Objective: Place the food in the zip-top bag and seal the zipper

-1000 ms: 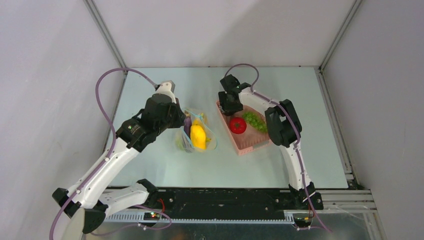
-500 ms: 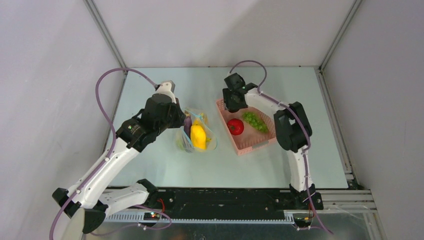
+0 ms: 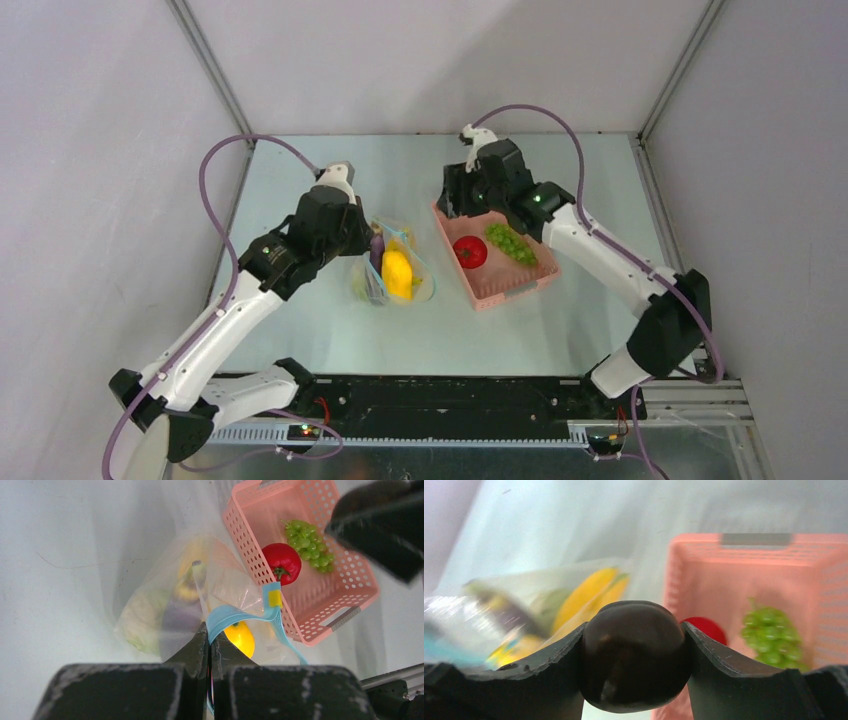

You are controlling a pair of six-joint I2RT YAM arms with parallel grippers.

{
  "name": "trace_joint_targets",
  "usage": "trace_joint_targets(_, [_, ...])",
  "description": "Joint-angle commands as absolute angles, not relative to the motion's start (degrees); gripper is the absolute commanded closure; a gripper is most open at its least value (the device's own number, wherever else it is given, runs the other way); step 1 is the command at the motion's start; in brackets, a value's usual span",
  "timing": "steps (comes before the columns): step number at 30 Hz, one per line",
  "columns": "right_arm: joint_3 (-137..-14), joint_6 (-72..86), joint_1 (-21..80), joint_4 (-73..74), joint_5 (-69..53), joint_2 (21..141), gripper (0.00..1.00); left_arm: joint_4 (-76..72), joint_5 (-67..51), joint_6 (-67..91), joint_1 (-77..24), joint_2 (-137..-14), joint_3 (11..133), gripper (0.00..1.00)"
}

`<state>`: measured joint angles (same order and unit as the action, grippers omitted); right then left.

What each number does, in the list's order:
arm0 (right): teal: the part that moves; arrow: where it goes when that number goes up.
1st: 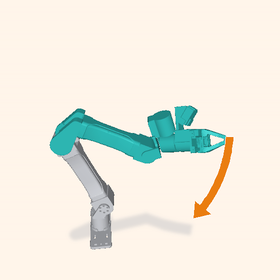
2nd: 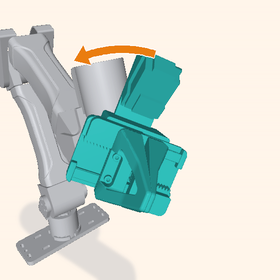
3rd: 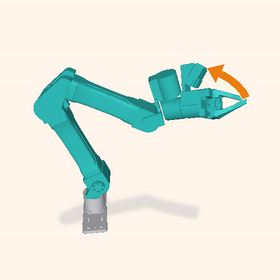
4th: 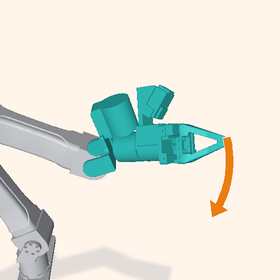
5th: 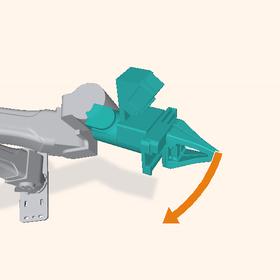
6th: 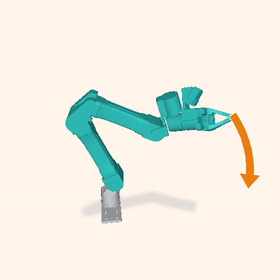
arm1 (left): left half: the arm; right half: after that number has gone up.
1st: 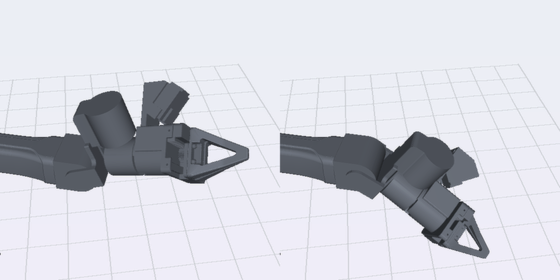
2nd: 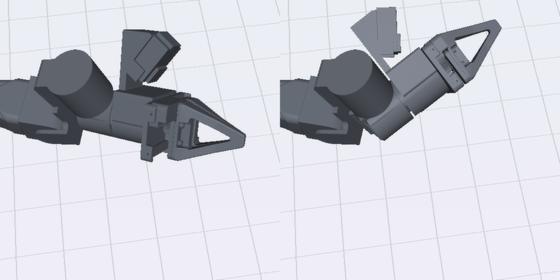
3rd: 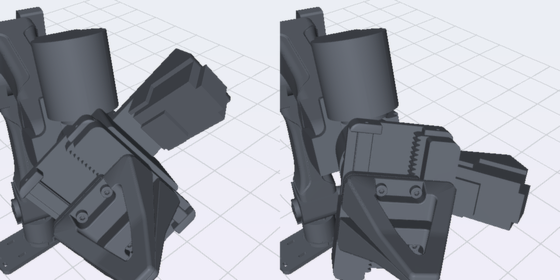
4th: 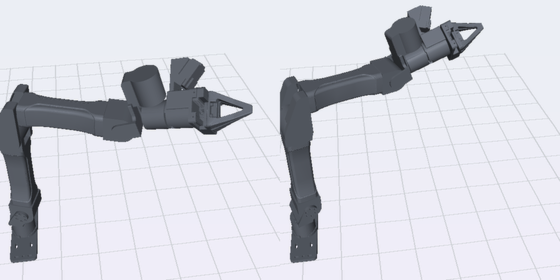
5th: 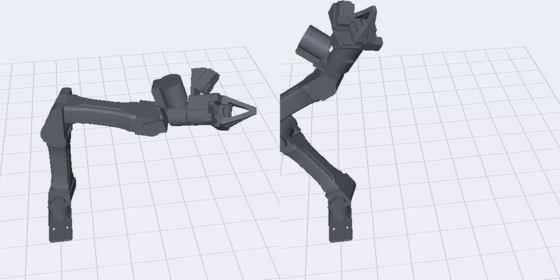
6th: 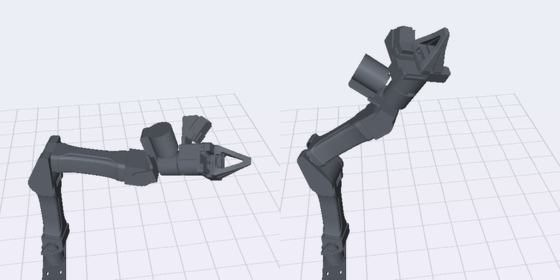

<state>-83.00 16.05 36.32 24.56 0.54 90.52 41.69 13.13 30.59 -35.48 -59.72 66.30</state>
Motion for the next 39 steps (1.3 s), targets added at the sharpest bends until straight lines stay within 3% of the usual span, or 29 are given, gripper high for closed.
trace_joint_targets(1, [-81.0, 13.31, 42.76, 20.69, -9.36, 84.43, 0.61, 39.29, 13.02, 31.46, -35.1, -59.63, 67.1, 0.99])
trace_joint_targets(10, [-80.53, 12.28, 54.12, 19.96, -12.52, 79.92, 0.58, 40.21, 13.32, 31.45, -35.07, -61.96, 67.67, 0.99])
trace_joint_targets(22, [-81.12, 16.56, 56.7, 20.67, -7.92, 85.28, 0.52, 40.08, 12.78, 31.64, -35.13, -61.64, 67.59, 0.99])
trace_joint_targets(30, [-86.29, 17.26, 58.26, 27.14, -0.43, 91.7, 0.39, 40.08, 13.04, 31.58, -35.07, -61.2, 67.59, 0.99])
trace_joint_targets(34, [-89.35, 17.14, 59.27, 30.04, 5.11, 94.13, 0.25, 40.08, 13.17, 31.51, -35.07, -61.04, 67.59, 0.99])
trace_joint_targets(39, [-91.27, 16.63, 60.3, 31.49, 6.97, 94.99, 0.18, 40.21, 13.33, 31.47, -35.06, -61.08, 67.67, 0.99])
